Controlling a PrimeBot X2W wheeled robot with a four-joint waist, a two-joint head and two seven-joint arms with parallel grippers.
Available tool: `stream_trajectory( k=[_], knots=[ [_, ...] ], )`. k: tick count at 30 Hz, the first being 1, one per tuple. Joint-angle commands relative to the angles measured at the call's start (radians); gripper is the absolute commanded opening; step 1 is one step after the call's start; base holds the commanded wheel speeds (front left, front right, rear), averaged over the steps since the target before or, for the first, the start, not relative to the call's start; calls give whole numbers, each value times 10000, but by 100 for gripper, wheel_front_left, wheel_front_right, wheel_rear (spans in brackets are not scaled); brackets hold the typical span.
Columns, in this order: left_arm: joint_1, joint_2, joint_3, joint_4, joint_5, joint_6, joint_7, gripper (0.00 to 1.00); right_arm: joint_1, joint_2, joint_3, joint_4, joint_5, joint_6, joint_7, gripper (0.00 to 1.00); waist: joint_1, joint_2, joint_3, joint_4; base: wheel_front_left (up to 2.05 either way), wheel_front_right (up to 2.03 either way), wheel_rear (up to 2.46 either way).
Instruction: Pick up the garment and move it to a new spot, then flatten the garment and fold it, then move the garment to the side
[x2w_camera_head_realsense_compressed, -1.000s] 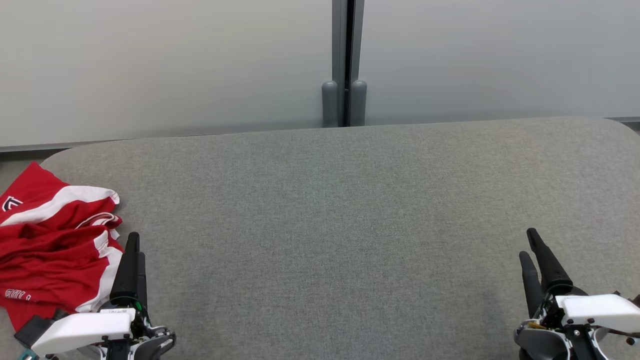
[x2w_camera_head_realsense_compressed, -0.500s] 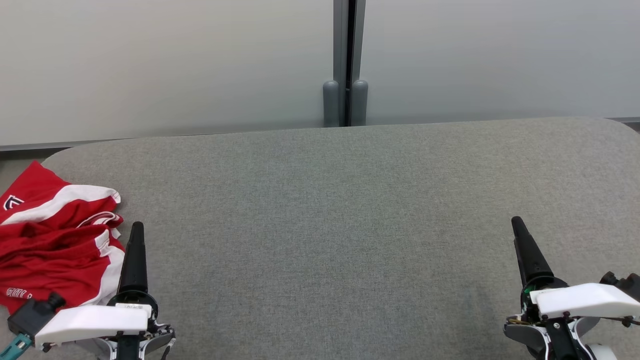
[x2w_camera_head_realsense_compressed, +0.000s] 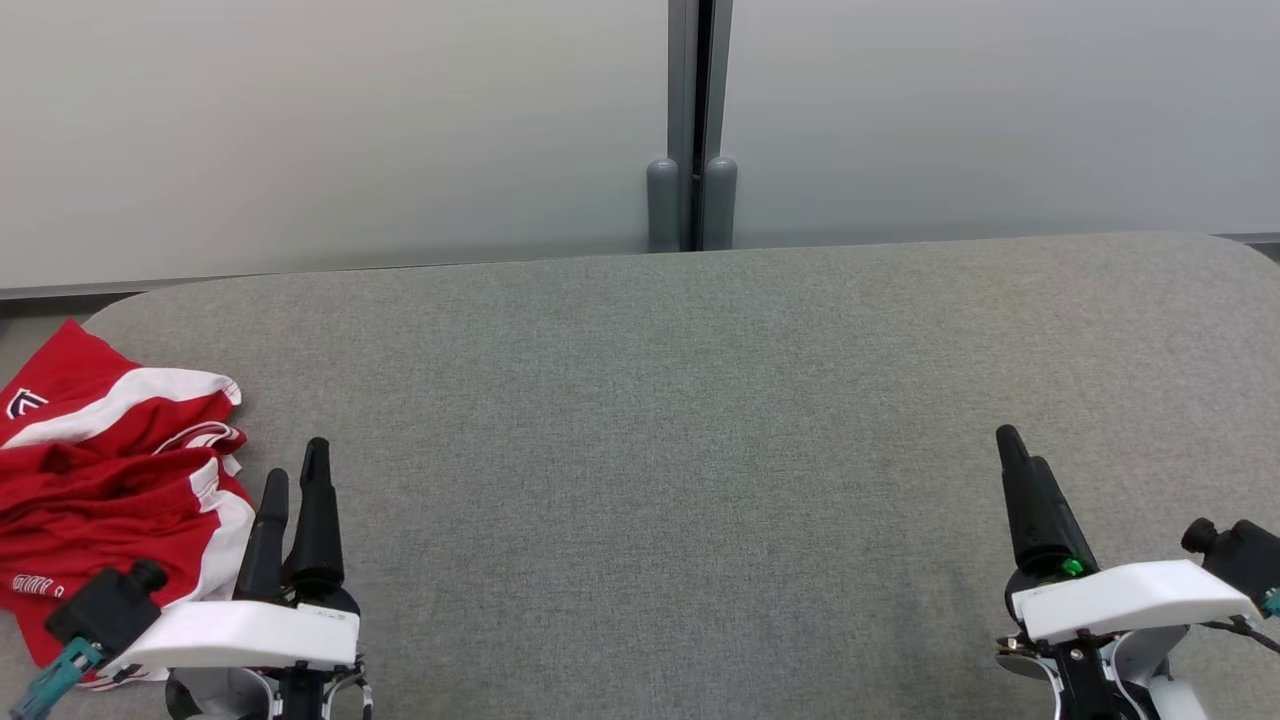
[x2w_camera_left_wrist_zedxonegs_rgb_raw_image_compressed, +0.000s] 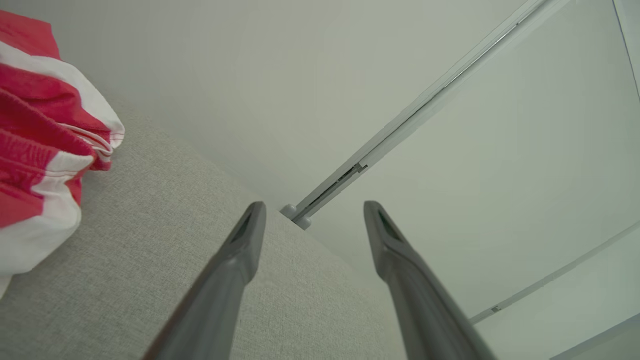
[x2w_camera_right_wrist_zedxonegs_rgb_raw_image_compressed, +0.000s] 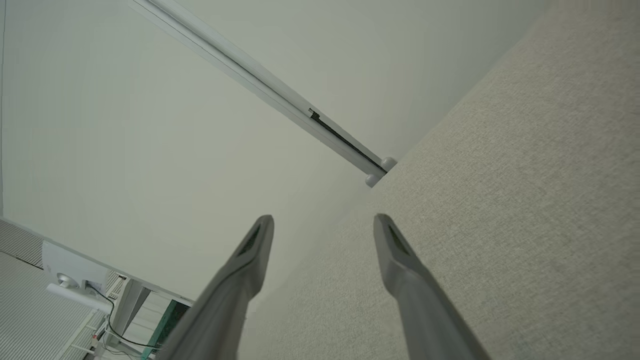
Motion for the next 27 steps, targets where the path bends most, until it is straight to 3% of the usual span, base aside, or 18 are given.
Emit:
stream_trajectory(
  k=[1,10,27],
  knots=[
    [-41,73,-80,-153,531,65,-98,100,-270,-96,32,-57,-560,46,-130,100,0,0,2,-2,0,0,0],
    [1,82,-364,-159,2193,312,-376,100,-342,-107,191,203,-2742,50,-410,100,0,0,16,14,0,0,0],
    [68,99,-632,-185,4644,510,-839,100,-333,-130,444,129,-4862,56,-874,100,0,0,60,57,0,0,0]
  ],
)
